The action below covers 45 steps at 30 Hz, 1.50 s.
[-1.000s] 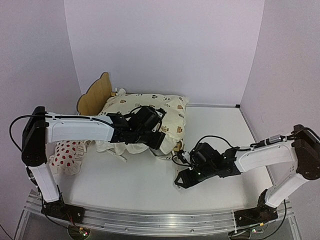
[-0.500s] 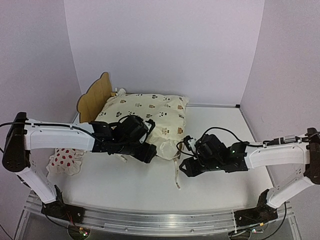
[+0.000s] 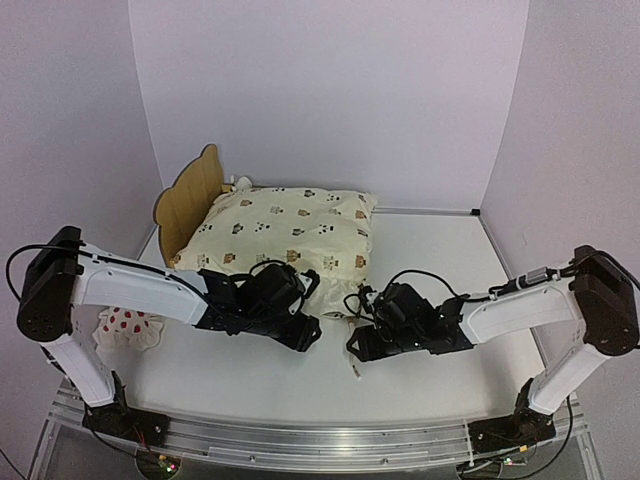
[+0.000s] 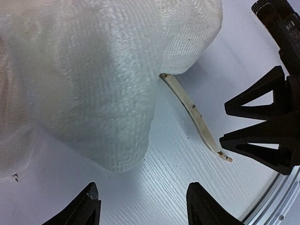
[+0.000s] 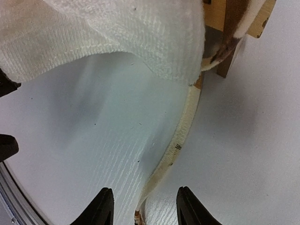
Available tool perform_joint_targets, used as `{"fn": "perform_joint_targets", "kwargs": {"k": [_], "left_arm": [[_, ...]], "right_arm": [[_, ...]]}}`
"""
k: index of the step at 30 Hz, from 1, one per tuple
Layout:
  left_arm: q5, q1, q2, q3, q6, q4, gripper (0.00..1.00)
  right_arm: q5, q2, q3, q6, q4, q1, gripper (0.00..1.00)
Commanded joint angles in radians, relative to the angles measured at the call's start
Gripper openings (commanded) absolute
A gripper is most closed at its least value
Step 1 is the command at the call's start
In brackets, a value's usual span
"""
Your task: Set up the pet bed
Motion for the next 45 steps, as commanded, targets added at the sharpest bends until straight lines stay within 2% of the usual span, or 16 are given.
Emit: {"fn": "perform_joint_targets", "kwargs": {"k": [1,6,12,18,23,34,45], "left_arm": [[-0.027,-0.005,0.079,0.034,-0.005,0.101,0.59],[-0.113,-0.004,0.139,0.068,0.006,0.135,0.55],[-0.154,-0.004,0.175,0.094,0.019,0.155,0.54],[-0.161,-0.004,0.166,0.080,0.022,0.155,0.54],[-0.170,-0.004,0.153,0.061,0.022,0.156,0.53],[-0.163,-0.004,0.125,0.035,0.022,0.158,0.51],[-0.160,-0.004,0.095,0.002,0.019,0.166,0.51]], "right_arm": [[0.018,0.015,0.002,0.014,0.061,-0.008,0.46],[0.090,0.052,-0.021,0.049,0.156,-0.049,0.44],[0.088,0.102,-0.062,0.109,0.330,-0.098,0.44],[0.069,0.147,-0.056,0.119,0.423,-0.106,0.43],[0.076,0.172,-0.052,0.118,0.477,-0.110,0.40],[0.131,0.248,-0.019,0.138,0.570,-0.117,0.26],[0.118,0.294,0.014,0.153,0.653,-0.117,0.29]]}}
